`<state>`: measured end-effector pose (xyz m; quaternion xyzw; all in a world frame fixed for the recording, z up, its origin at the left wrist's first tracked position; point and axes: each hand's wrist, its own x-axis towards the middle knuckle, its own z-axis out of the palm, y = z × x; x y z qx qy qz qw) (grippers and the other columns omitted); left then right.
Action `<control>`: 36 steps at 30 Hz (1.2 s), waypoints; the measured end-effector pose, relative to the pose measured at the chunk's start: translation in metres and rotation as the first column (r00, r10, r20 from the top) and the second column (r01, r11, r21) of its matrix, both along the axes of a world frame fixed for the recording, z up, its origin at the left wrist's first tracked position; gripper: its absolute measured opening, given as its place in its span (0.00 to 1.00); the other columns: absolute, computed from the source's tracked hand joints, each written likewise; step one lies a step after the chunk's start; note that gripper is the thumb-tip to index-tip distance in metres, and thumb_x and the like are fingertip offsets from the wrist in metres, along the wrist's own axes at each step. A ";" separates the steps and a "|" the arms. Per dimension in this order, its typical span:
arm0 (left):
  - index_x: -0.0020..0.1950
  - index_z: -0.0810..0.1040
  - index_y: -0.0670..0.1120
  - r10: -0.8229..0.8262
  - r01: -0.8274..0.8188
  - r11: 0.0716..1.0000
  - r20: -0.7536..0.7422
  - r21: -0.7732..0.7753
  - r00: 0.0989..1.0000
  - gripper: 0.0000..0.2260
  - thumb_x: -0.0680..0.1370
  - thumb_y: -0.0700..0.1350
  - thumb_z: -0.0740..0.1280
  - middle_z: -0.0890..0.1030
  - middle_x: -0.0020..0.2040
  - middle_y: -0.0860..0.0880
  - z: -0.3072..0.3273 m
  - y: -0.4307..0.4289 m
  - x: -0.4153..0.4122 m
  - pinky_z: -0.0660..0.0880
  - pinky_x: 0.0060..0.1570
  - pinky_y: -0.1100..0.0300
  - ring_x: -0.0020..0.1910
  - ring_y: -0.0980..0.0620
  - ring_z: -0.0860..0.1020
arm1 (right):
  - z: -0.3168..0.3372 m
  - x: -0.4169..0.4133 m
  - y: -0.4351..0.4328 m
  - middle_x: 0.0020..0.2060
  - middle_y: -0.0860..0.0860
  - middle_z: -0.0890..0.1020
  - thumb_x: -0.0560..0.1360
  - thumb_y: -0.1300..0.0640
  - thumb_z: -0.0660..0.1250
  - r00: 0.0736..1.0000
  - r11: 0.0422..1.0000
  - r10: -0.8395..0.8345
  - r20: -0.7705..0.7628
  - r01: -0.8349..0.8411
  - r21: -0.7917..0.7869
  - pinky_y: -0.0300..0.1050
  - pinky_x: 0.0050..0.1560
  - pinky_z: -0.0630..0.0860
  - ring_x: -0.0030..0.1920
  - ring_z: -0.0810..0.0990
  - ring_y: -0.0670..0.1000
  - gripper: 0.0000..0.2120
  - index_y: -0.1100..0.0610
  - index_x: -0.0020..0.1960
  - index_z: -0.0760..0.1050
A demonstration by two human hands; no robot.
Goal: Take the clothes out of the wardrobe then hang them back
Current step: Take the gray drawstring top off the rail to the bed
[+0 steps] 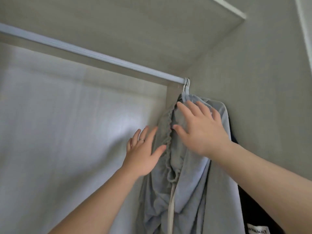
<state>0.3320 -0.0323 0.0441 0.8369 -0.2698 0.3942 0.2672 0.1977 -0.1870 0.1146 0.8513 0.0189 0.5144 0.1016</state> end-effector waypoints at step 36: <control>0.81 0.49 0.60 -0.471 0.474 0.880 -0.177 -0.024 0.864 0.29 0.82 0.64 0.52 0.57 0.81 0.56 0.042 -0.048 0.000 0.51 0.77 0.48 0.80 0.52 0.49 | 0.113 0.075 0.006 0.63 0.54 0.77 0.82 0.61 0.59 0.962 0.547 0.245 0.122 -0.241 0.802 0.30 0.45 0.75 0.61 0.78 0.54 0.11 0.59 0.62 0.74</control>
